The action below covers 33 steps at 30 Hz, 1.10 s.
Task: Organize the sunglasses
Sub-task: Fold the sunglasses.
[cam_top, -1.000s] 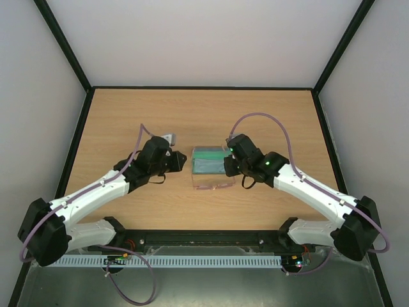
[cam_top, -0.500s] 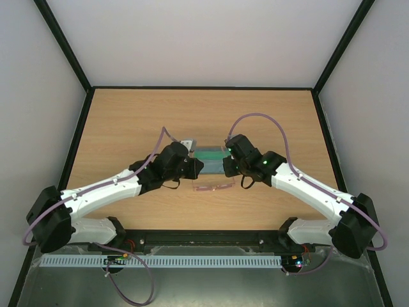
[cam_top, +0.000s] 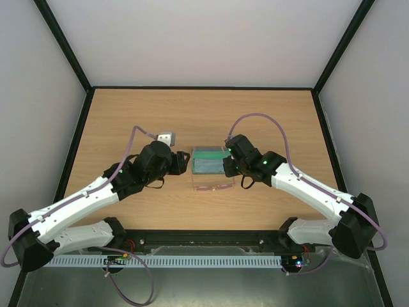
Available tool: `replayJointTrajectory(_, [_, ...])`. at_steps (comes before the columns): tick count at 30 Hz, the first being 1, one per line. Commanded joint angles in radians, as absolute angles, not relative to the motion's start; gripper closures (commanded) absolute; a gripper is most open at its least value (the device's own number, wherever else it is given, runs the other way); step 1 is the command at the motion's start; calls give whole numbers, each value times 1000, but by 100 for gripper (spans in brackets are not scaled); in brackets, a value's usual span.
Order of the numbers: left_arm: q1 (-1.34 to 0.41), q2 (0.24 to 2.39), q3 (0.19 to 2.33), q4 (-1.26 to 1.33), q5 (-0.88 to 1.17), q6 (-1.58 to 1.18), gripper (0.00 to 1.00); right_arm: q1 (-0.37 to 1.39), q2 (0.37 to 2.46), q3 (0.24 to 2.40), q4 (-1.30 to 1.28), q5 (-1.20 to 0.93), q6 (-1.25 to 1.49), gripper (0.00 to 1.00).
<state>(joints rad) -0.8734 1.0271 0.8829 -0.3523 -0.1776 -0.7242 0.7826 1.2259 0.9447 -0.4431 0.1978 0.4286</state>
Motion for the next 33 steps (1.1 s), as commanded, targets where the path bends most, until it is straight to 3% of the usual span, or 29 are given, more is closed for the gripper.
replayJointTrajectory(1, [-839, 1071, 873, -493, -231, -685, 41, 779, 1213, 933, -457, 187, 426, 99])
replayJointTrajectory(7, [-825, 1153, 862, -429, -165, -659, 71, 779, 1197, 934, -461, 168, 432, 99])
replayJointTrajectory(10, [-825, 1206, 872, -375, -108, -645, 79, 782, 1201, 930, -463, 160, 432, 99])
replayJointTrajectory(25, [-958, 1407, 1019, -297, -54, -636, 84, 789, 1249, 936, -451, 177, 428, 99])
replayJointTrajectory(33, [-979, 1383, 1015, -287, -28, -629, 84, 790, 1265, 944, -452, 202, 425, 99])
